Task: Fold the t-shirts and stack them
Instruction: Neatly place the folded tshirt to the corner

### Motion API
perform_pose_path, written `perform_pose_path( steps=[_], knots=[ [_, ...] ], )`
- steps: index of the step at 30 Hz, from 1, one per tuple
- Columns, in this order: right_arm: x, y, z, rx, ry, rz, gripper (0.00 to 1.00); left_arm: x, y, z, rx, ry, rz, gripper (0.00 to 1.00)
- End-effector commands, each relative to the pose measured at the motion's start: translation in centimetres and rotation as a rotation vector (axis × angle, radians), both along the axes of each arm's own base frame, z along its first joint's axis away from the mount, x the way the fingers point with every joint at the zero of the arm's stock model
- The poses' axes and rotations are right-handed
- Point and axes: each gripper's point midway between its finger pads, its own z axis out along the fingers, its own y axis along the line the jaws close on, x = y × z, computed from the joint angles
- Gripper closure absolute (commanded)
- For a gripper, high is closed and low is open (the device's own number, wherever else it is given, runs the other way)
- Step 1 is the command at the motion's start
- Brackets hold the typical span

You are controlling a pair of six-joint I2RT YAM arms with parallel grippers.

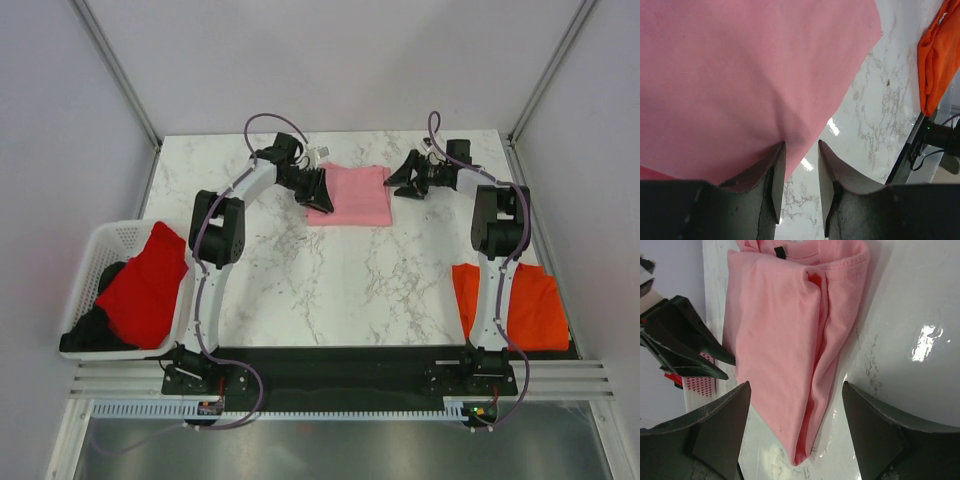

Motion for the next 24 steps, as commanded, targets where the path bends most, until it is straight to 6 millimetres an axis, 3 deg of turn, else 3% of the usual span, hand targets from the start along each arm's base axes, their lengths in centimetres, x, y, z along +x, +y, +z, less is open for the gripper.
perform_pose_path(
  steps=[1, 8, 12, 13, 24],
  knots=[
    [-1.6, 0.5, -4.4, -0.038, 0.098, 0.006, 0.18, -0.1, -0.6, -0.4, -0.028, 0.017, -0.026, 0.61],
    [-2.9, 0.8, -7.2, -0.059, 0.184, -0.008, 0.20, 0.0, -0.9, -2.5, 0.007, 0.041, -0.016, 0.63],
    [-2.7, 0.8, -7.8, -0.053, 0.202, -0.012, 0.21, -0.1, -0.9, -3.1, 0.021, 0.047, -0.013, 0.64],
    [-2.8, 2.2, -7.7, -0.054, 0.196, 0.015, 0.21, -0.2, -1.0, -3.2, 0.021, 0.048, -0.017, 0.65],
    [-3.3, 3.7, -9.5, -0.052, 0.258, 0.027, 0.25, -0.3, -1.1, -3.8, 0.040, 0.054, -0.016, 0.66]
  ],
)
